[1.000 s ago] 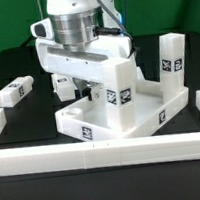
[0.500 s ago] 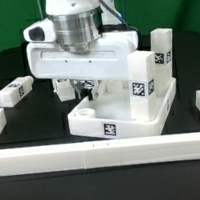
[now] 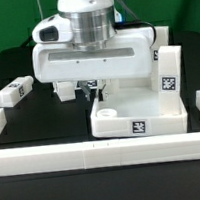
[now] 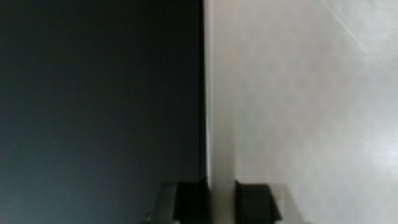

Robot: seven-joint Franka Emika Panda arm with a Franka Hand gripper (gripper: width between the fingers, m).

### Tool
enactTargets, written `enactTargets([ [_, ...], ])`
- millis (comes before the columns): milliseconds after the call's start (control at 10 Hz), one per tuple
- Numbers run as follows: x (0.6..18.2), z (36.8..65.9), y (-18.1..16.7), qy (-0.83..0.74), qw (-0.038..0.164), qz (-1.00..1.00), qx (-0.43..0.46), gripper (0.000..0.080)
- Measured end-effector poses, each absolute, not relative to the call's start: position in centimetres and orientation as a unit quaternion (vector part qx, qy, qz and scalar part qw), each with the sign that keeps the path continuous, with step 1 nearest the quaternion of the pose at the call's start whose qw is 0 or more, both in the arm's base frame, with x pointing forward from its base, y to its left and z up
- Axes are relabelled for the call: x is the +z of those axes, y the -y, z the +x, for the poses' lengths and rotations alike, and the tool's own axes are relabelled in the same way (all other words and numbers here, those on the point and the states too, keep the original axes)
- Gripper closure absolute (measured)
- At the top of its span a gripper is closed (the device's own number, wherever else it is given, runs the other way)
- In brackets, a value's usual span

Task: Assemble desk

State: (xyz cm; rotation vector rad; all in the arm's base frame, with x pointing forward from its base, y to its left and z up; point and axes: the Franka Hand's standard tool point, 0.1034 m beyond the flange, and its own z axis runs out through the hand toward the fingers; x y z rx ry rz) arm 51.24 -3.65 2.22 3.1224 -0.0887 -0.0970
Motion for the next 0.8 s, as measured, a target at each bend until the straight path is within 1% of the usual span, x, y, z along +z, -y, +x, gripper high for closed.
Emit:
enactTargets([
  [200, 2.1, 51.99, 3.32, -0.045, 0.017, 0.999, -0.015, 0.0737],
  [600, 2.12, 51.96, 3.86, -0.154, 0.021, 0.988, -0.019, 0.0737],
  [800, 2.17, 52.5, 3.59, -0.21, 0.029, 0.977, -0.021, 0.0737],
])
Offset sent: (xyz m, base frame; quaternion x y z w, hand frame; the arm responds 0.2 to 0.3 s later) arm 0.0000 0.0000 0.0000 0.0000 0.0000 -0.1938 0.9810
